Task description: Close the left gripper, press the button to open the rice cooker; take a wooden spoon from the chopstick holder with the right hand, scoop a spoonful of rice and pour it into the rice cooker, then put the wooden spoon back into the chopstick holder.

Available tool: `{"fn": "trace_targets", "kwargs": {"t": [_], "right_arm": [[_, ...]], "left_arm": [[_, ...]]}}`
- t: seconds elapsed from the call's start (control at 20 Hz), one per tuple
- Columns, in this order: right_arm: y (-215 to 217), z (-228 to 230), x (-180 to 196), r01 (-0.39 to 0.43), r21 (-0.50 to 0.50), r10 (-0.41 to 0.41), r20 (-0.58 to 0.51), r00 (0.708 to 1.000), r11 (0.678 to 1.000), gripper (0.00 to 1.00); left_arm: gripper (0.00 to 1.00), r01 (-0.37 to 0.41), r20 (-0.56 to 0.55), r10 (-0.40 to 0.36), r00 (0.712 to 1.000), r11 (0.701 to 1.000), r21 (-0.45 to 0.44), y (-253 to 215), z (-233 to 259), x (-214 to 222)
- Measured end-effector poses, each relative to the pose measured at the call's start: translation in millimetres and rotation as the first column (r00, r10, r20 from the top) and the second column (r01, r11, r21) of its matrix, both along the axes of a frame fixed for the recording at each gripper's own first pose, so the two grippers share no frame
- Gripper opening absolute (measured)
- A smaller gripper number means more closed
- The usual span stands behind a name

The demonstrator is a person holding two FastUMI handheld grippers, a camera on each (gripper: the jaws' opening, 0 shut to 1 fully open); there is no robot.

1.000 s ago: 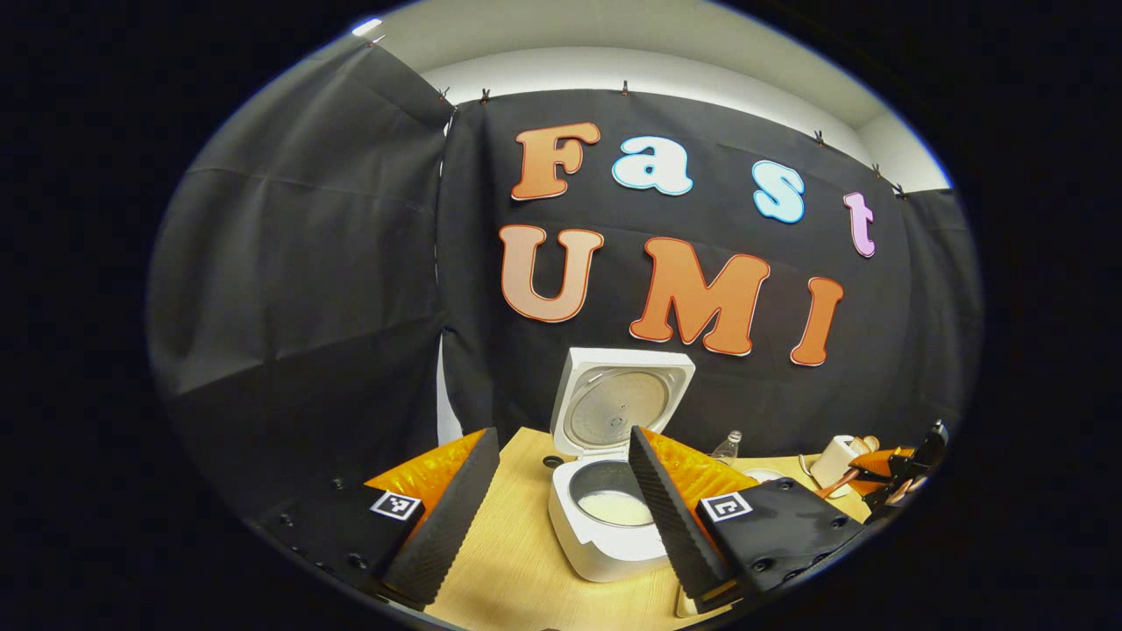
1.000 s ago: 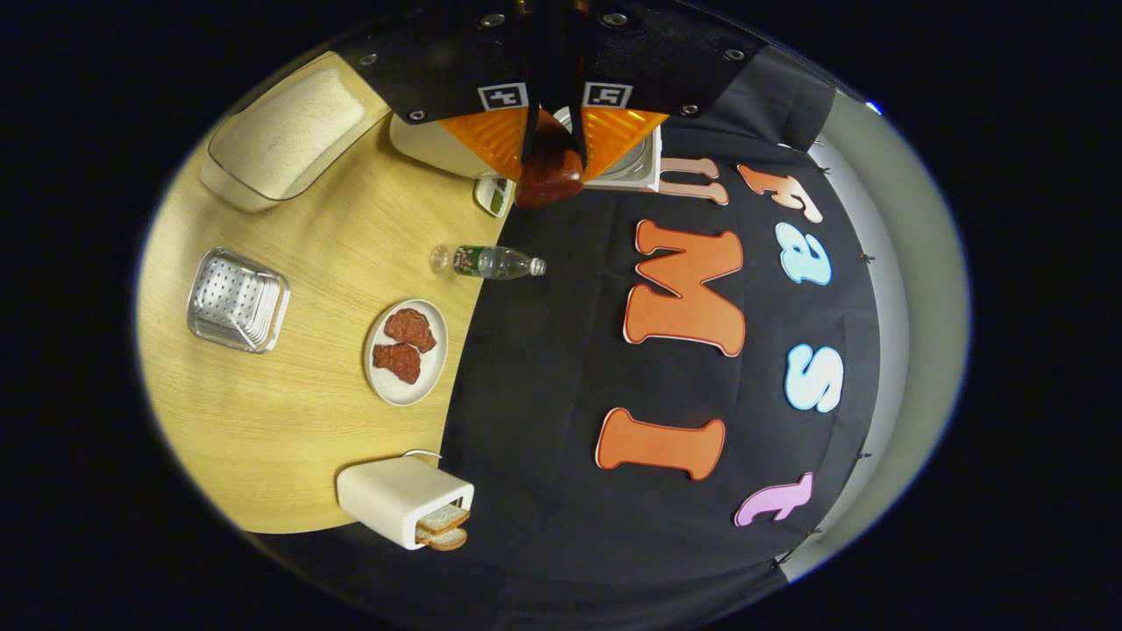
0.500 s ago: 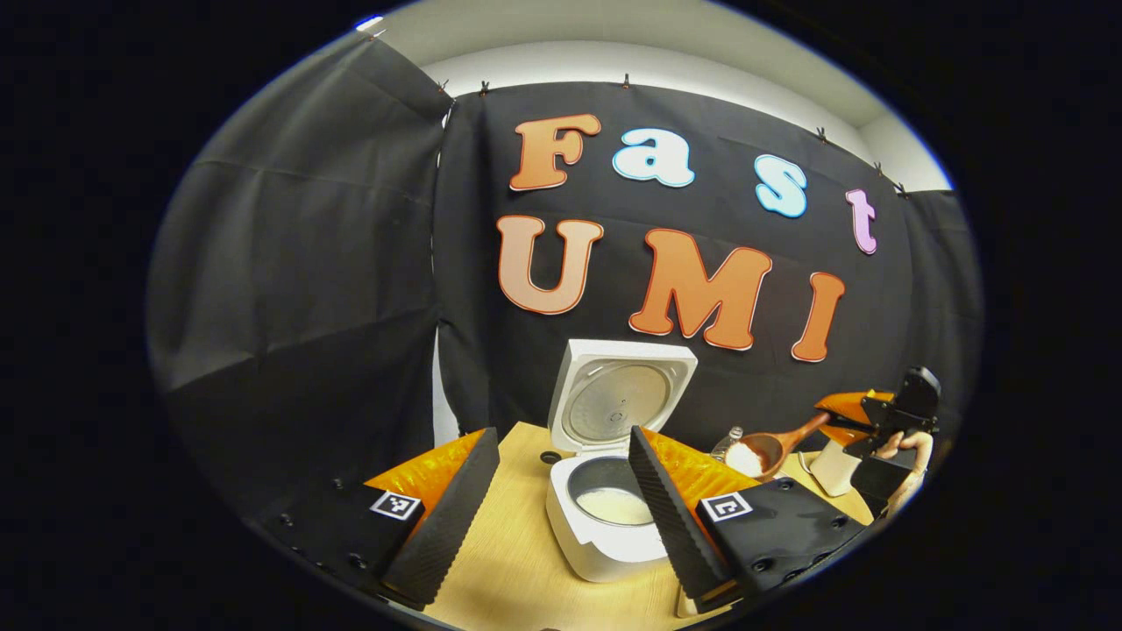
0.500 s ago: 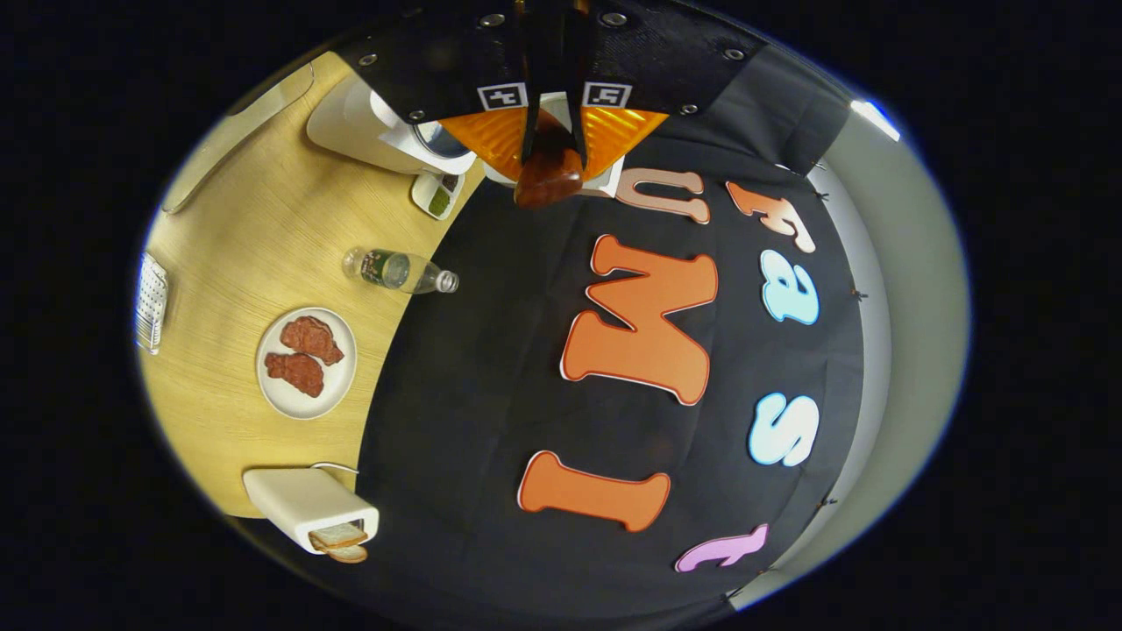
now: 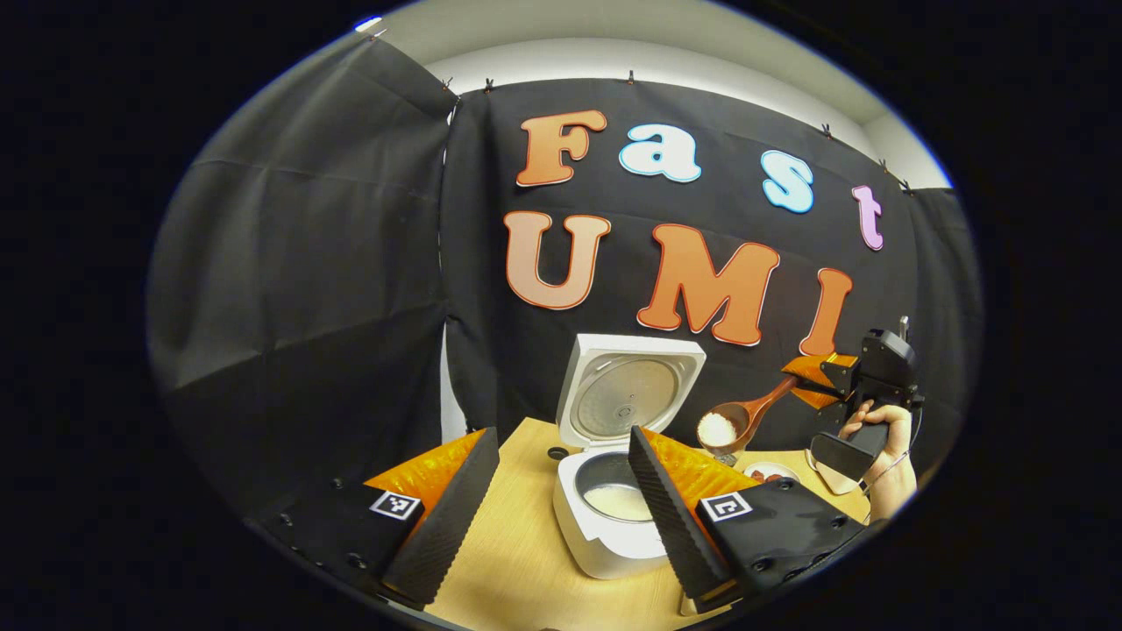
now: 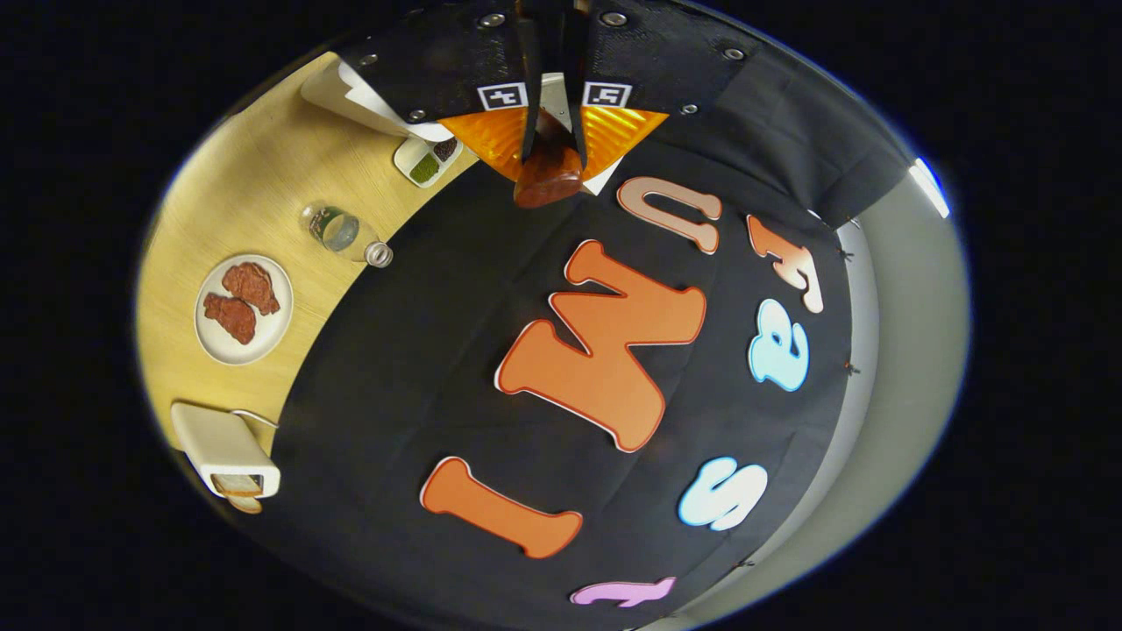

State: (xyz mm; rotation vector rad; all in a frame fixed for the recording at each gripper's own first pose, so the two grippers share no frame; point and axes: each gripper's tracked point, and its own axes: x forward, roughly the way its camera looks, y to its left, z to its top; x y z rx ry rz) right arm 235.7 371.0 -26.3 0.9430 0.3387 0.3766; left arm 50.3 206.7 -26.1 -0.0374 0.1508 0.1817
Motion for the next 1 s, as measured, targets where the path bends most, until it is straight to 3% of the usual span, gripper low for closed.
{"fn": "trace_targets", "kwargs": {"t": [0.8,1.0], "right_arm": [[35,9,3,-0.012,-0.237,0.043,0.125,0.991,0.971,0.09],[46,9,-3,-0.037,-0.258,0.074,0.133,0.988,0.965,0.08]], "left_arm": [[1.0,-0.034,-0.002,0.034,0.999,0.999,-0.011,9,-2,-5],[1.0,-0.031,-0.005,0.031,0.999,0.999,-0.013,10,-4,-6]]}}
